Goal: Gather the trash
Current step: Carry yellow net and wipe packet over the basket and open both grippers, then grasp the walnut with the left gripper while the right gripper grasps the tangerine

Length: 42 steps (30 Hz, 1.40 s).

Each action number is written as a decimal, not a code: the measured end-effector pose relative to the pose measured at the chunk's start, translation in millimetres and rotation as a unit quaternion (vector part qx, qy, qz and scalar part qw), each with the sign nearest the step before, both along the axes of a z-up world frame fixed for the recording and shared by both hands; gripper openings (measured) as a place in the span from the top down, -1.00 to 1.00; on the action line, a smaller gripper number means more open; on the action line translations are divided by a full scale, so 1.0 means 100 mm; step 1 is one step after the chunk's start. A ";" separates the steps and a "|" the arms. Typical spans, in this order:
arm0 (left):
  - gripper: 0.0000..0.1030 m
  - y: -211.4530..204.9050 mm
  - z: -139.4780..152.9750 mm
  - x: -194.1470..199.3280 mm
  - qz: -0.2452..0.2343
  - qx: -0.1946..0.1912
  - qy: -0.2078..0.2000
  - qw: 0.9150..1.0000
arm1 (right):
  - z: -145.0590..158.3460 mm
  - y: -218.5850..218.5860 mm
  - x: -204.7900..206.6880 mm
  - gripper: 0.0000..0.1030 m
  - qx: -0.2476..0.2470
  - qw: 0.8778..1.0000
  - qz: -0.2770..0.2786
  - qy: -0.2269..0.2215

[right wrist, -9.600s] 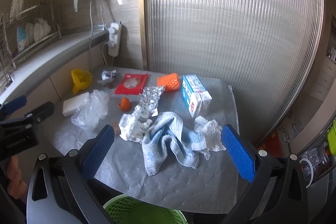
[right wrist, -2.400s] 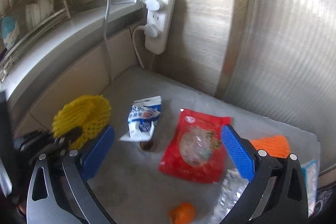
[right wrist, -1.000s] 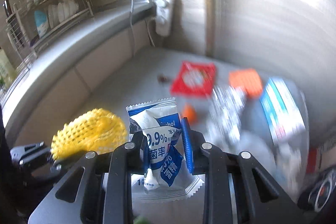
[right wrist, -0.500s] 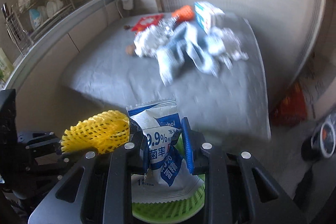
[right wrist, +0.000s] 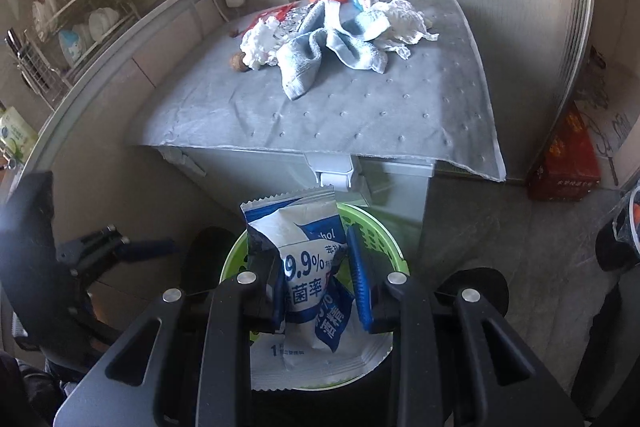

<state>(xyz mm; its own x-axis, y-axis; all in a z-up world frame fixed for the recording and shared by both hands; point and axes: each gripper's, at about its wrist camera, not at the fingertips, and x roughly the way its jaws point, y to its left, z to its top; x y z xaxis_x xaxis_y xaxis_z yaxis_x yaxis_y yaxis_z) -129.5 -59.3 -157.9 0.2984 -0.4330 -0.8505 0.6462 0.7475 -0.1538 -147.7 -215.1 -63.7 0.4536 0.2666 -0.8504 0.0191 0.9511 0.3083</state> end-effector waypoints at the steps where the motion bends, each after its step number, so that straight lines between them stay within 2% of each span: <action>1: -0.65 0.00 0.02 0.02 0.002 0.000 -0.003 1.000 | -0.01 0.01 0.01 0.45 0.000 1.000 0.003 0.000; 9: -0.73 0.29 0.29 0.30 0.062 0.000 -0.045 0.997 | -0.14 0.09 -0.02 0.45 0.005 0.999 0.034 0.014; 13: -0.73 0.44 0.38 0.45 0.093 0.003 -0.062 0.994 | -0.28 0.22 -0.05 0.40 0.008 0.997 0.068 0.036; 14: -0.73 0.48 0.39 0.50 0.101 0.004 -0.065 0.993 | -0.30 0.26 -0.05 0.29 0.007 0.996 0.076 0.041; 15: -0.73 0.50 0.40 0.53 0.106 0.002 -0.065 0.992 | -0.33 0.30 -0.06 -0.10 0.004 0.996 0.083 0.045; 16: -0.73 0.53 0.42 0.57 0.112 0.000 -0.065 0.992 | -0.34 0.32 -0.06 -0.40 0.000 0.995 0.086 0.042; 18: -0.73 0.55 0.44 0.62 0.121 -0.003 -0.066 0.991 | -0.32 0.36 -0.05 -0.58 -0.003 0.995 0.090 0.032; 22: -0.74 0.58 0.47 0.72 0.132 -0.011 -0.068 0.989 | -0.23 0.35 0.05 -0.75 0.010 0.996 0.086 0.009; 31: -0.74 0.58 0.61 1.11 0.156 -0.022 -0.081 0.984 | 0.03 0.24 0.54 -0.77 0.012 0.997 0.064 -0.039; 36: -0.75 0.58 0.78 1.51 0.176 -0.032 -0.106 0.978 | 0.20 0.07 0.93 -0.78 -0.009 0.997 0.038 -0.065; 42: -0.75 0.79 0.79 2.17 0.202 -0.036 -0.118 0.972 | 0.33 -0.12 1.47 -0.80 -0.016 0.996 0.015 -0.085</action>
